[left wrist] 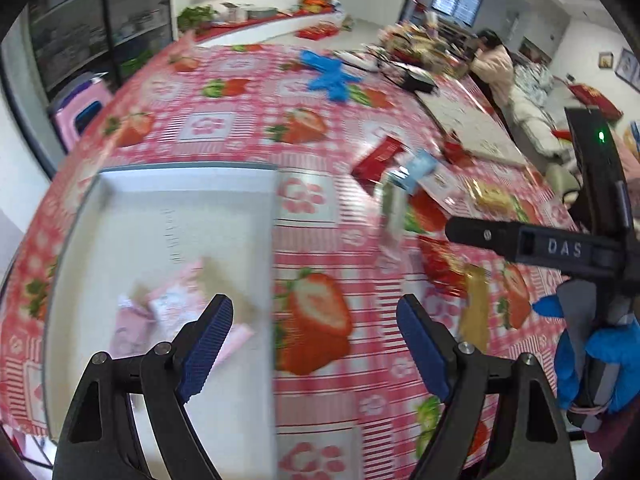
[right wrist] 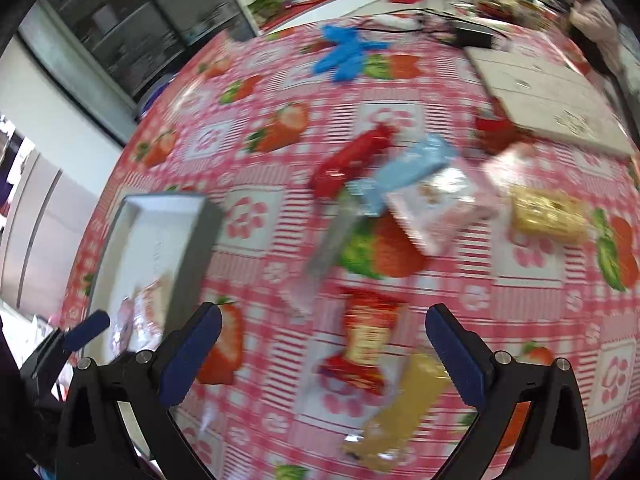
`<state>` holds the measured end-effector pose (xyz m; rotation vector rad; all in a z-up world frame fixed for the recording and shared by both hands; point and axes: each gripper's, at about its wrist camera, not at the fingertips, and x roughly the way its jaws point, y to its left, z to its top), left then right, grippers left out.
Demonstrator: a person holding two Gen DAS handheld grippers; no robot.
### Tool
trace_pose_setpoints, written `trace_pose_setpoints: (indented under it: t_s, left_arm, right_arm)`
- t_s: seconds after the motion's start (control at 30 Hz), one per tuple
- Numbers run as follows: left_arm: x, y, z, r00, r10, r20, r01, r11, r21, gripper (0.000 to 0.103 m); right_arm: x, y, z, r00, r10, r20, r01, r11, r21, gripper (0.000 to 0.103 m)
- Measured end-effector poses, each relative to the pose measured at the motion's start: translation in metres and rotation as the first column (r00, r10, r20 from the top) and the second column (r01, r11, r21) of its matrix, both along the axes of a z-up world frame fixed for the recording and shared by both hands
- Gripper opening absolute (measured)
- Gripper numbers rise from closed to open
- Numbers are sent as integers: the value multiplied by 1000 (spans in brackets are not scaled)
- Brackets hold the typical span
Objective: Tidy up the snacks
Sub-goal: 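Move both tools back over the remaining snacks on the table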
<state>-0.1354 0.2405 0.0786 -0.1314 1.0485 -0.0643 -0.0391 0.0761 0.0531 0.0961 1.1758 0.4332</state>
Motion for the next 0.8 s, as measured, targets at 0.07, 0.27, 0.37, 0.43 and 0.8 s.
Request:
trace_pose_setpoints:
  t_s: [0.07, 0.27, 0.37, 0.43, 0.8]
  left_arm:
    - [10, -23, -8, 999, -39, -23, 39, 999, 0, 87]
    - [42, -69, -31, 992, -83, -96, 80, 996, -30, 87]
    - [54, -85, -40, 989, -91, -117, 87, 995, -39, 87]
    - [59, -95, -45, 986, -102, -132, 100, 995, -28, 87]
    - [68, -103, -59, 992, -84, -98, 90, 994, 66, 49]
  right_arm:
    - [3, -26, -5, 999, -52, -10, 52, 999, -7, 103]
    - [7, -83, -22, 987, -157, -42, 156, 987, -34, 103]
    - [4, -101, -29, 983, -175, -50, 173, 984, -44, 103]
    - [0, -109, -32, 983, -179, -50, 177, 983, -48, 103]
    - [-21, -140, -42, 977, -202, -72, 200, 979, -29, 103]
